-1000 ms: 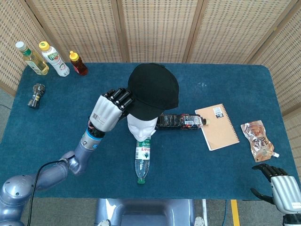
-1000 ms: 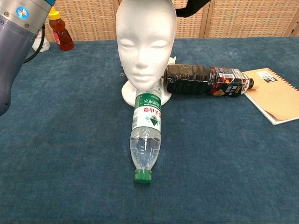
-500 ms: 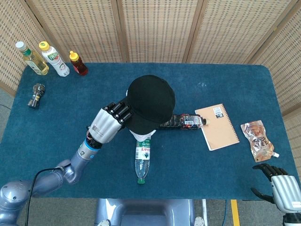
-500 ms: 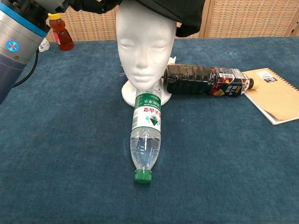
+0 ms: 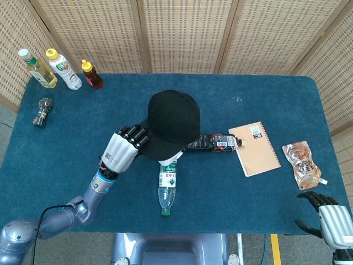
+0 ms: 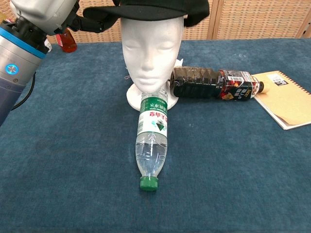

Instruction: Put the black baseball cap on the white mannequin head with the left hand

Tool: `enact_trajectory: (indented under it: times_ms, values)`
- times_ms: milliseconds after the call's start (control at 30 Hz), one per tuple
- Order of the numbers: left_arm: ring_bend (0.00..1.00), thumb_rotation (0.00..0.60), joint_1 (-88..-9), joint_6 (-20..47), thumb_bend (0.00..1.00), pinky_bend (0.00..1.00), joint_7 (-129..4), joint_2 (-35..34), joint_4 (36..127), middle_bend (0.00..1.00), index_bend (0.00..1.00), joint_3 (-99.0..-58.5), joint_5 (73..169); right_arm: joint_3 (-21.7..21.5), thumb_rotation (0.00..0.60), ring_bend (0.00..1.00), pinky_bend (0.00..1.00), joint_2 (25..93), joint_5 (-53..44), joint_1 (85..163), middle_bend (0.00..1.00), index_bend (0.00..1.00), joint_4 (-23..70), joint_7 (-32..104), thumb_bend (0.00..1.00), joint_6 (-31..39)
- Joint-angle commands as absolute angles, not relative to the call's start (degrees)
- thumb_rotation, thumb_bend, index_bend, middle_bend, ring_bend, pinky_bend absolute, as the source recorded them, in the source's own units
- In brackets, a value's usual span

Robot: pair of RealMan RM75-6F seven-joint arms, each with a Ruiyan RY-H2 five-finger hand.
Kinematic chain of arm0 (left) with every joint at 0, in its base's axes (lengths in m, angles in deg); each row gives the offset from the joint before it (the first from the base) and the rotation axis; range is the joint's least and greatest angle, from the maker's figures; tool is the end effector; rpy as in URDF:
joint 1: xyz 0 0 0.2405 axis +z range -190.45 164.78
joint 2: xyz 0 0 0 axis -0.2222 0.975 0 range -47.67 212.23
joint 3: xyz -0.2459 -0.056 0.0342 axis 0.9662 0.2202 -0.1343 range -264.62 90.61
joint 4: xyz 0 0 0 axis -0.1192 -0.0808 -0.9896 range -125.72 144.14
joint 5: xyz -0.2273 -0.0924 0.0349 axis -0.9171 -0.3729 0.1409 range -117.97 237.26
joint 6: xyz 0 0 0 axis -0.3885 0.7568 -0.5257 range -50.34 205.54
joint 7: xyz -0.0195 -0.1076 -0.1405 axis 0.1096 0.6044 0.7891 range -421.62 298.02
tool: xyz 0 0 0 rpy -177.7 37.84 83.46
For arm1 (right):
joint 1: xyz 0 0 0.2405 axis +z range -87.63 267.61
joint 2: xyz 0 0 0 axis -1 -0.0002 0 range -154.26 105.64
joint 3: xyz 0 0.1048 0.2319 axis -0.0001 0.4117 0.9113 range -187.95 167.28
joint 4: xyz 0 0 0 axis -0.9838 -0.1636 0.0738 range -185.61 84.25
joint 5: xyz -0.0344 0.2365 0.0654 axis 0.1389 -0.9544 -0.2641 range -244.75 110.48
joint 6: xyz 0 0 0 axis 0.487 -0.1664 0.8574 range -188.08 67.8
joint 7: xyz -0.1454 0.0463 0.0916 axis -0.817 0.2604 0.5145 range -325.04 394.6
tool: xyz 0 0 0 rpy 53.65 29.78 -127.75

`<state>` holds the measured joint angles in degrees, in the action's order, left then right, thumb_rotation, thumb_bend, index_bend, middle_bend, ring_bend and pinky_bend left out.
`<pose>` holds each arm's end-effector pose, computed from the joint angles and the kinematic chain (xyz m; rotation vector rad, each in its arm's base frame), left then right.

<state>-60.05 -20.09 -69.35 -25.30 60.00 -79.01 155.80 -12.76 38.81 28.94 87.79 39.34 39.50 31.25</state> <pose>-0.0679 0.3671 -0.0266 -1.5615 -0.0872 -1.6268 -0.3296 -0.1539 0.1233 1.4479 -0.9305 0.9375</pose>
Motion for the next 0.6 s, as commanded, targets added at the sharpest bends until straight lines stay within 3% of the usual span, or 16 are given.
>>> enact_trajectory:
  times_ms: [33, 400, 600]
  values:
    - [0.46, 0.6, -59.67, -20.1, 0.49, 0.74, -69.48, -25.41, 60.29, 0.52, 0.81, -79.09, 156.0, -12.79, 0.6, 0.43, 0.42, 38.82, 28.85, 87.72, 0.38, 0.35, 39.3, 39.53, 0.13, 31.28]
    - [0.46, 0.6, -58.94, -19.45, 0.48, 0.72, -69.98, -24.13, 63.82, 0.52, 0.81, -77.75, 155.97, -12.81, 0.6, 0.43, 0.42, 38.92, 28.86, 87.71, 0.38, 0.35, 39.21, 39.66, 0.13, 31.36]
    - [0.44, 0.6, -58.34, -18.69, 0.45, 0.68, -70.91, -22.79, 66.84, 0.51, 0.71, -77.64, 156.13, -12.81, 0.6, 0.43, 0.42, 39.0, 28.85, 87.61, 0.38, 0.35, 39.08, 39.78, 0.13, 31.56]
